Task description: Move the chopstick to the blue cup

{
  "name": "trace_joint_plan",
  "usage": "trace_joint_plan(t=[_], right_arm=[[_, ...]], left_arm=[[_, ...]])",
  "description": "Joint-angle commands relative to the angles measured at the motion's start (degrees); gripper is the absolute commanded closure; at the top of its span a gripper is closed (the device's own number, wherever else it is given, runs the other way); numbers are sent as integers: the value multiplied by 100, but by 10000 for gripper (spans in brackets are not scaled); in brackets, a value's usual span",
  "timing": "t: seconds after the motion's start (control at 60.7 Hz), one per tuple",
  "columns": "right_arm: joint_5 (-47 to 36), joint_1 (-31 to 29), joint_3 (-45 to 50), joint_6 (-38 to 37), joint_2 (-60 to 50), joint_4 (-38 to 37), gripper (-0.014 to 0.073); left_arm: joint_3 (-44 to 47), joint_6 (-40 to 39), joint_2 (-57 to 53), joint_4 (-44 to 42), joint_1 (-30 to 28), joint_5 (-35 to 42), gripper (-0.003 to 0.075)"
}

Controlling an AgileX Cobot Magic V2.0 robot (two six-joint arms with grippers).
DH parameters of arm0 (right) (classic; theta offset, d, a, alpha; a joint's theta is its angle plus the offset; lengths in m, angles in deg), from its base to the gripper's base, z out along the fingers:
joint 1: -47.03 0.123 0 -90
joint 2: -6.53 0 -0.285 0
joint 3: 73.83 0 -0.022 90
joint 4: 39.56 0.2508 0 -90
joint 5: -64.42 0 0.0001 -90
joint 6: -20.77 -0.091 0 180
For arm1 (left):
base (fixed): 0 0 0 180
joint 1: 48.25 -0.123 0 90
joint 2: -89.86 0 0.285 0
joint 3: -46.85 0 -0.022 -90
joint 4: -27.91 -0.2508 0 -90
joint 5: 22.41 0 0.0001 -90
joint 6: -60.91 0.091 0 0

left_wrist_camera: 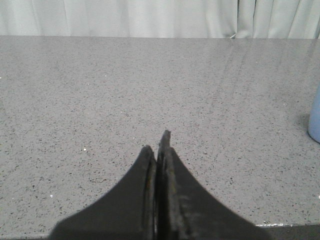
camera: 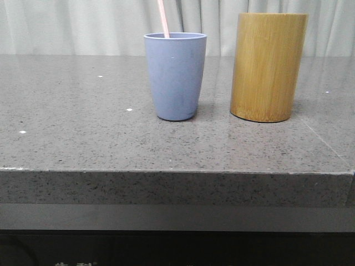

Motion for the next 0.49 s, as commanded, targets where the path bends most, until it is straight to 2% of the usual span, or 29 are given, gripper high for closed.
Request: trace_joint_plan(t=[0.0, 0.099, 0.28, 0.478], right_arm=[[-510, -21, -143, 18, 44, 25, 715], [-510, -21, -143, 18, 44, 25, 715], [-510, -21, -143, 18, 44, 25, 715], [-505, -21, -143, 18, 44, 25, 715]], left_arm=[[-109, -51, 62, 46, -5, 542, 739], [209, -51, -235, 46, -81, 873, 739], [958, -51, -961, 81, -559, 1424, 739], [1748, -51, -946, 157, -782, 2055, 739]])
